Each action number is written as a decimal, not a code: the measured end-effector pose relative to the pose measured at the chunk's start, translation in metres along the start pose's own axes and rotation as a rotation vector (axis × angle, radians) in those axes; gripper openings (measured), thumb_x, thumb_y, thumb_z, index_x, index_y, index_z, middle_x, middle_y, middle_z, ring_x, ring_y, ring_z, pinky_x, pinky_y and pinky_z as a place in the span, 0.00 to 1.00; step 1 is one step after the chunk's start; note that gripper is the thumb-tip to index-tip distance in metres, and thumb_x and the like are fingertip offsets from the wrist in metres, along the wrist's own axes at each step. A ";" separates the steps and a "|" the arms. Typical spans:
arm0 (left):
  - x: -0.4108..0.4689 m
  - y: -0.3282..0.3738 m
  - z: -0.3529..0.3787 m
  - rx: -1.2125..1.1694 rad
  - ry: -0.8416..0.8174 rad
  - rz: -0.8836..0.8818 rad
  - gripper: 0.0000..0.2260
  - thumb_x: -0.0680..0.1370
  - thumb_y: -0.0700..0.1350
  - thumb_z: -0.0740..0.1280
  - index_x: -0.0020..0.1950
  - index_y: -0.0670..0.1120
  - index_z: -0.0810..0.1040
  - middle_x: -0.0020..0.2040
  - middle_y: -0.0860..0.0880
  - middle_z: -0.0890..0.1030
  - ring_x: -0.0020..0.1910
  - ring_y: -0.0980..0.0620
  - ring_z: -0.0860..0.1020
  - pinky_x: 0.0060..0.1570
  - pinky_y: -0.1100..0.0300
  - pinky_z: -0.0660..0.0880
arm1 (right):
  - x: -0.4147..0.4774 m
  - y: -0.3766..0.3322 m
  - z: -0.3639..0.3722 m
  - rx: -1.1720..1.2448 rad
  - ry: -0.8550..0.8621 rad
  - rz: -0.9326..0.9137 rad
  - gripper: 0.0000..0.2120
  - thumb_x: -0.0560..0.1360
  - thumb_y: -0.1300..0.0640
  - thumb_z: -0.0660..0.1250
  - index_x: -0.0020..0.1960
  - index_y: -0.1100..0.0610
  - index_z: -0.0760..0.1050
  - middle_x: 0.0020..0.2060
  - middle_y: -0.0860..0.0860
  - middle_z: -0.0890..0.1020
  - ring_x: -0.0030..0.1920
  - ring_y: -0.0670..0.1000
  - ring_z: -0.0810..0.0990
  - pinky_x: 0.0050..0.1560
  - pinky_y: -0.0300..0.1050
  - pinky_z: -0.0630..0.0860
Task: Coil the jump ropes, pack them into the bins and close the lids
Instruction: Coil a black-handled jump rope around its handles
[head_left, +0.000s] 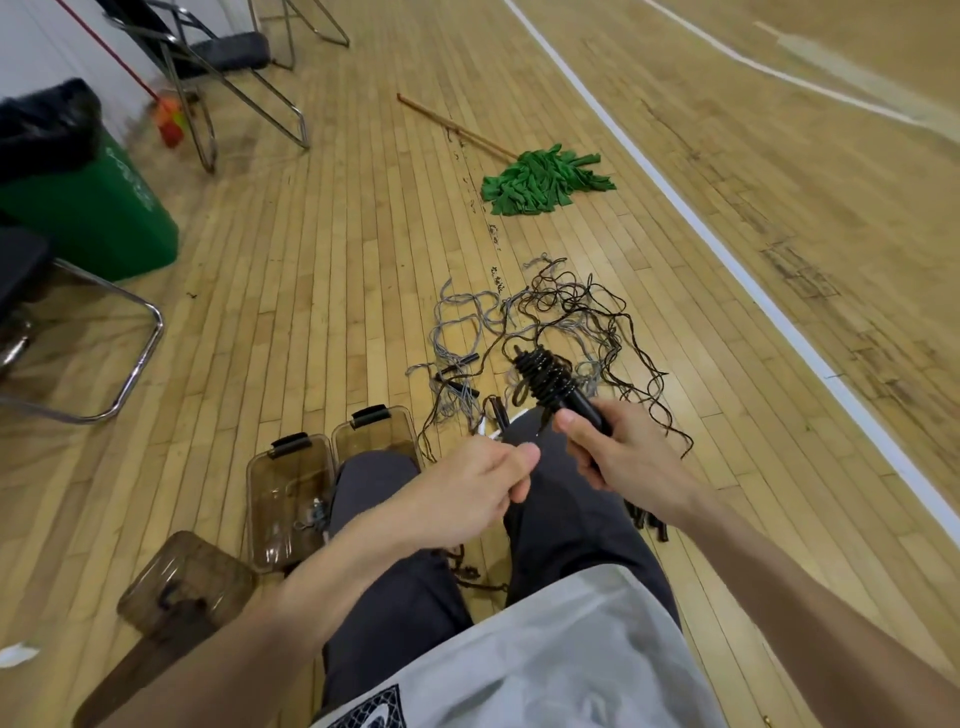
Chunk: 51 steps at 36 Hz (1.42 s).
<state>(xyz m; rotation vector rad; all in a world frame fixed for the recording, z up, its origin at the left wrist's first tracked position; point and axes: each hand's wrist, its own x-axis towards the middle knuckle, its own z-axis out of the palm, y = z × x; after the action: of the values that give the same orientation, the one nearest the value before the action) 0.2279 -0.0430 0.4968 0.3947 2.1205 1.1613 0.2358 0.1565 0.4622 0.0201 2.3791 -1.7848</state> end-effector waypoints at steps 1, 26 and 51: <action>-0.002 0.003 -0.002 0.107 0.030 0.027 0.21 0.86 0.54 0.53 0.40 0.44 0.73 0.25 0.54 0.67 0.24 0.56 0.64 0.28 0.62 0.63 | 0.001 0.002 0.003 -0.018 0.008 -0.008 0.18 0.83 0.55 0.63 0.44 0.70 0.72 0.27 0.53 0.75 0.26 0.51 0.73 0.28 0.39 0.71; 0.014 0.054 -0.060 0.971 -0.211 0.287 0.11 0.79 0.54 0.68 0.54 0.49 0.85 0.49 0.55 0.84 0.49 0.57 0.78 0.50 0.61 0.74 | -0.013 -0.022 0.020 -0.229 -0.624 0.299 0.16 0.84 0.50 0.62 0.46 0.62 0.72 0.24 0.45 0.69 0.24 0.50 0.66 0.25 0.39 0.65; 0.030 0.012 -0.062 -0.122 -0.268 0.246 0.03 0.73 0.41 0.72 0.43 0.42 0.84 0.36 0.46 0.81 0.33 0.56 0.76 0.34 0.68 0.72 | -0.043 -0.054 0.001 -0.016 -0.669 0.013 0.19 0.82 0.54 0.66 0.39 0.67 0.68 0.30 0.64 0.75 0.28 0.54 0.76 0.30 0.33 0.68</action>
<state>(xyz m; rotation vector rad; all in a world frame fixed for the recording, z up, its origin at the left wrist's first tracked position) 0.1631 -0.0584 0.5172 0.7281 1.7966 1.2885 0.2728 0.1436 0.5195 -0.4819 1.8962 -1.4554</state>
